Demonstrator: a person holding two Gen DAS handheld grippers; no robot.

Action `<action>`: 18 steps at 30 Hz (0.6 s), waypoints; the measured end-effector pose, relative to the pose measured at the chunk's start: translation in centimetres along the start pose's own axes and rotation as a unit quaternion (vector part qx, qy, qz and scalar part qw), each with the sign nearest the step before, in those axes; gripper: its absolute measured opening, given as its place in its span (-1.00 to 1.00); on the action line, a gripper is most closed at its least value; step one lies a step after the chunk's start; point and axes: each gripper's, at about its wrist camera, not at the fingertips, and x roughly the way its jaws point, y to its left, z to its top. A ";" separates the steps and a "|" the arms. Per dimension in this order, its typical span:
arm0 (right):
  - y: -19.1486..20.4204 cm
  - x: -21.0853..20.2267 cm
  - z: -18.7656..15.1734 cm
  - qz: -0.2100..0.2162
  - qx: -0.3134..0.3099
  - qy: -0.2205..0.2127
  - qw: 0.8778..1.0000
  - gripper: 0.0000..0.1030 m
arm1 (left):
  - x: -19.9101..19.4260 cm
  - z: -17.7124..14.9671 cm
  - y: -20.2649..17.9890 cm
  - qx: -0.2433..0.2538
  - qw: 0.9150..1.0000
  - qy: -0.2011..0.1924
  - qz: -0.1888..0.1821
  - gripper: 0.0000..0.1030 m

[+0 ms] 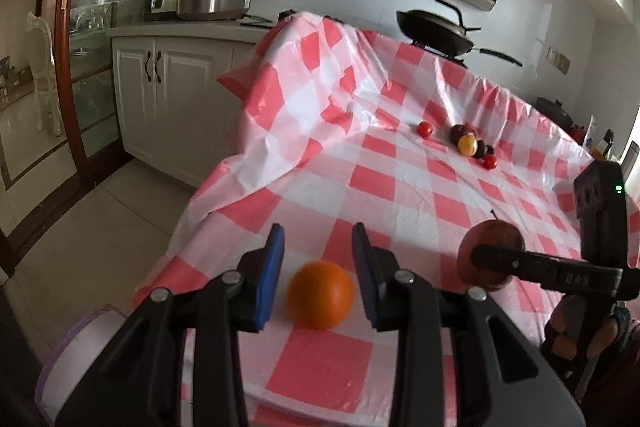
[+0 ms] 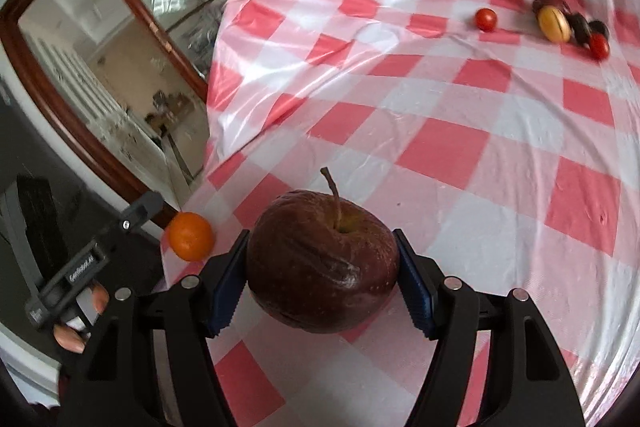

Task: Organize fruits
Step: 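Carry the apple and orange to the white box and open both tools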

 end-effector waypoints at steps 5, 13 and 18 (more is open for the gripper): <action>-1.3 -0.2 0.2 0.003 0.028 -0.004 1.000 0.31 | 3.2 -1.9 0.7 0.006 1.000 -0.002 -0.018 0.45; -1.8 -0.2 0.4 0.016 0.035 -0.005 0.999 0.31 | 4.4 -4.0 -1.8 0.073 0.997 0.003 -0.021 0.53; -1.4 -0.2 0.3 0.013 0.027 -0.005 1.000 0.31 | 4.2 -4.1 -2.3 0.080 0.996 0.011 -0.025 -0.10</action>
